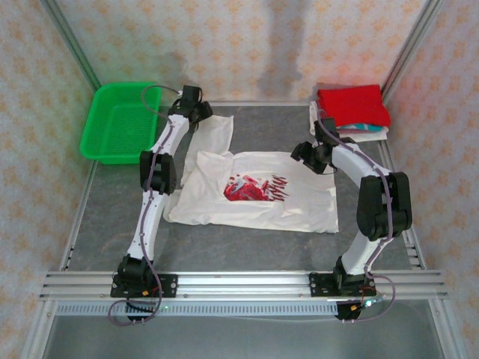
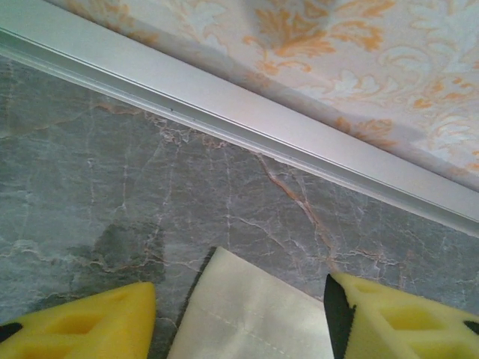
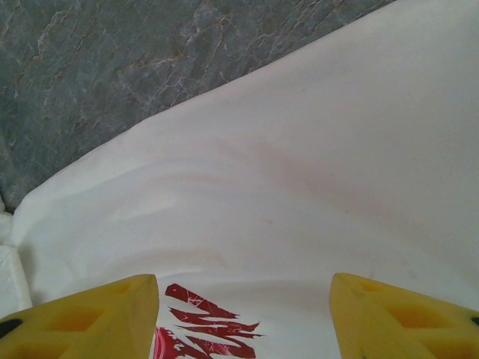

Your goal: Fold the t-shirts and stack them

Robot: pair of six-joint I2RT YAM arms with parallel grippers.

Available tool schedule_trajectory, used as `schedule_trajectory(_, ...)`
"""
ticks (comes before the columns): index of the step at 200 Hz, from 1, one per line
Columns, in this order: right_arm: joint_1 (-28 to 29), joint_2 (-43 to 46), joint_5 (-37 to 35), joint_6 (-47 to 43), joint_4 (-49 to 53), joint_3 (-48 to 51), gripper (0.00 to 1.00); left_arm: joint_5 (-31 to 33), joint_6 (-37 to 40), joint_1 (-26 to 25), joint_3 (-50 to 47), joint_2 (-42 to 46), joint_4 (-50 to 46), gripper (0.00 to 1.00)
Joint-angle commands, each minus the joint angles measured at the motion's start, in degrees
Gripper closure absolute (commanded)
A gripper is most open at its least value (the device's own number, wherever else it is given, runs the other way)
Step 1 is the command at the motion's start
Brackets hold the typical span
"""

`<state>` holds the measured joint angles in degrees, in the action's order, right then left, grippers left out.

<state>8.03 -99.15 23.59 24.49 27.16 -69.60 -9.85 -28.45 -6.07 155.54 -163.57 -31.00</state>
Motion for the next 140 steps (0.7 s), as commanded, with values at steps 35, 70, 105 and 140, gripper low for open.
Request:
schedule_trajectory(35,-0.5,1.1,1.1,0.9,-1.4,0.8,0.38,-6.3,-0.1,-2.1,0.5,-2.3,-0.8,0.58)
schedule_trajectory(70,-0.4,0.9,0.8,0.9,-1.7,1.0,0.38,-7.2,-0.1,-2.9,0.5,-2.2,0.1,0.71)
schedule_trajectory(105,-0.4,-0.1,-0.4,0.4,-2.1,1.4,0.38,-7.5,0.4,-2.3,0.7,-1.1,0.4,0.94)
schedule_trajectory(140,-0.5,-2.7,-5.9,-2.2,2.9,-2.7,0.37,-7.3,1.4,-1.2,0.7,2.4,0.6,1.00)
